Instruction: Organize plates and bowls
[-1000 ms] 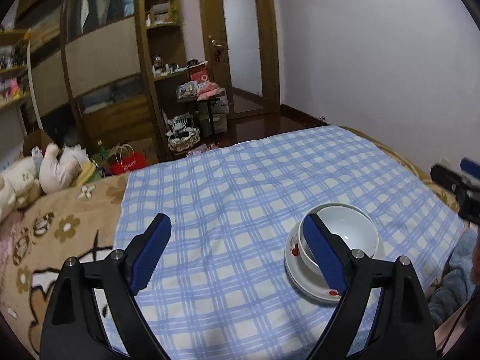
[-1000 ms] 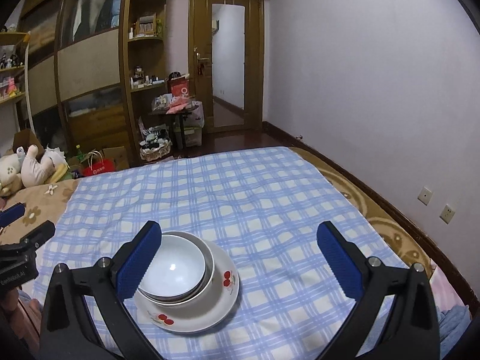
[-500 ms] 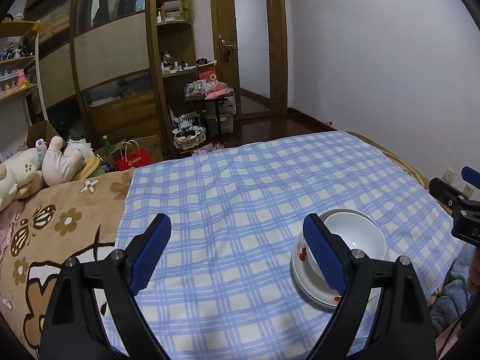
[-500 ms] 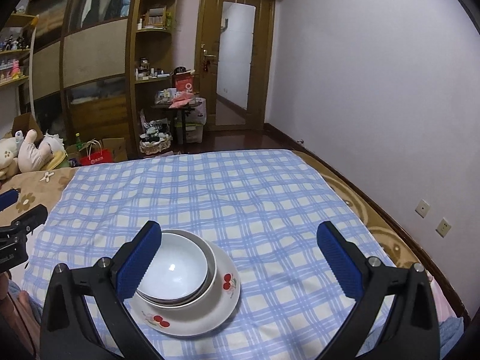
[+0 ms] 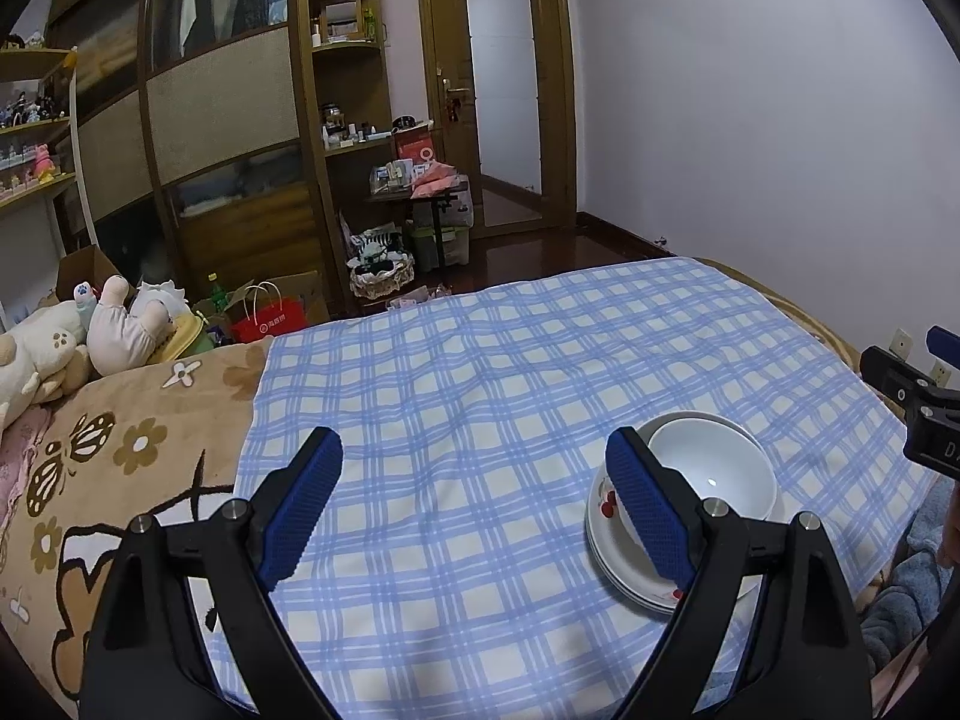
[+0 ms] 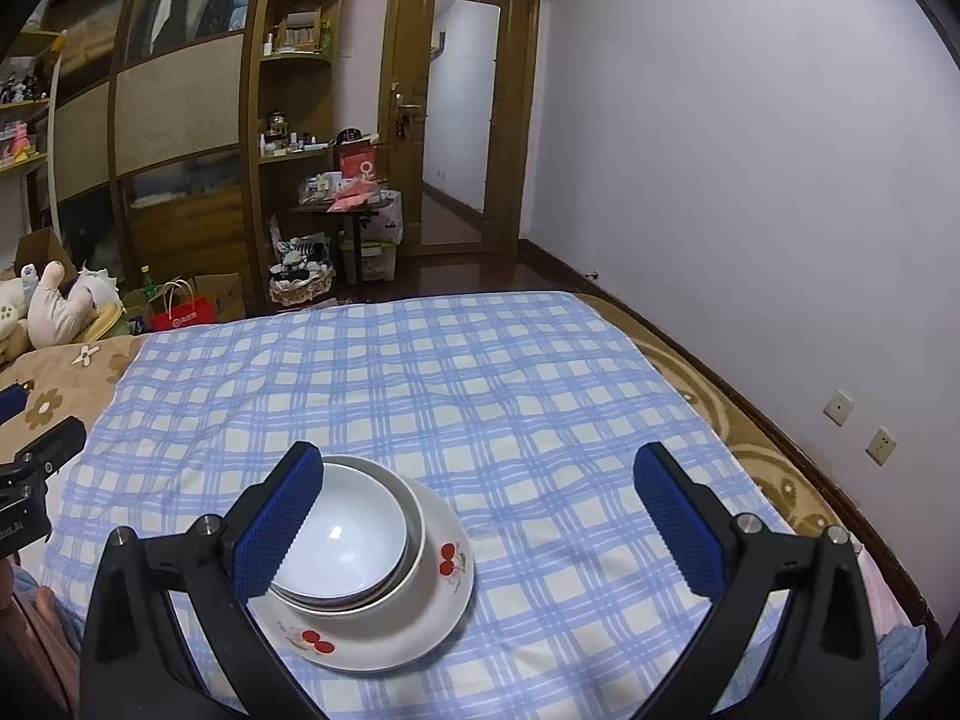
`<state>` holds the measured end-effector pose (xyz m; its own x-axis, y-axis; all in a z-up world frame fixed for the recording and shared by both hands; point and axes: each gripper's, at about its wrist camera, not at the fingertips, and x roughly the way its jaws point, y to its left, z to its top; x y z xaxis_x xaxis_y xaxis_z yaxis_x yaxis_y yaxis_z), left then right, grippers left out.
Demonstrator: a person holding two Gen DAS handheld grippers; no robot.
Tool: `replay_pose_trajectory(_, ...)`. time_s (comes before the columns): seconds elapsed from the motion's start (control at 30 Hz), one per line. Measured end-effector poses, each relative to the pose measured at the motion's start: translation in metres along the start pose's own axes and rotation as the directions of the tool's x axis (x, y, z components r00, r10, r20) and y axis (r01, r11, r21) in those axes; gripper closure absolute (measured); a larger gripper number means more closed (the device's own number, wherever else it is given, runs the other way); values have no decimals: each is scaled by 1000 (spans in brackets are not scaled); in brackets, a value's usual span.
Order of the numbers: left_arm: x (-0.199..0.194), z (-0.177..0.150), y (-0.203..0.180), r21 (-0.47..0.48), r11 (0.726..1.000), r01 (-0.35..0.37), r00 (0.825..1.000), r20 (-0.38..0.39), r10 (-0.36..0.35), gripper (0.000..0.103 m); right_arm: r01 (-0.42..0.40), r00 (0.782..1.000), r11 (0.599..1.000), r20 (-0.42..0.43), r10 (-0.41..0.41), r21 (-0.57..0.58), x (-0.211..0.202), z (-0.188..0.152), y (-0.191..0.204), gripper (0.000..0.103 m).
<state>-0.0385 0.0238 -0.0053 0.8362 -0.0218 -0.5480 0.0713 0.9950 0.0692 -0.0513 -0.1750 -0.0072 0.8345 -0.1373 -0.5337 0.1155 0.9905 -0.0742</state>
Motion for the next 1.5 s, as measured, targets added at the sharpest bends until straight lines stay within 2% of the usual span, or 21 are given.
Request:
replay_pose_trajectory(0.8, -2, -1, 1, 6, 998, -69, 998, 7, 69, 14, 5, 1000, 1000, -14, -5, 12, 4, 2, -2, 0)
replay_pose_trajectory(1.5, -4, -1, 3, 5, 996, -90, 996, 16, 90, 14, 4, 1000, 1000, -15, -4, 11, 5, 2, -3, 0)
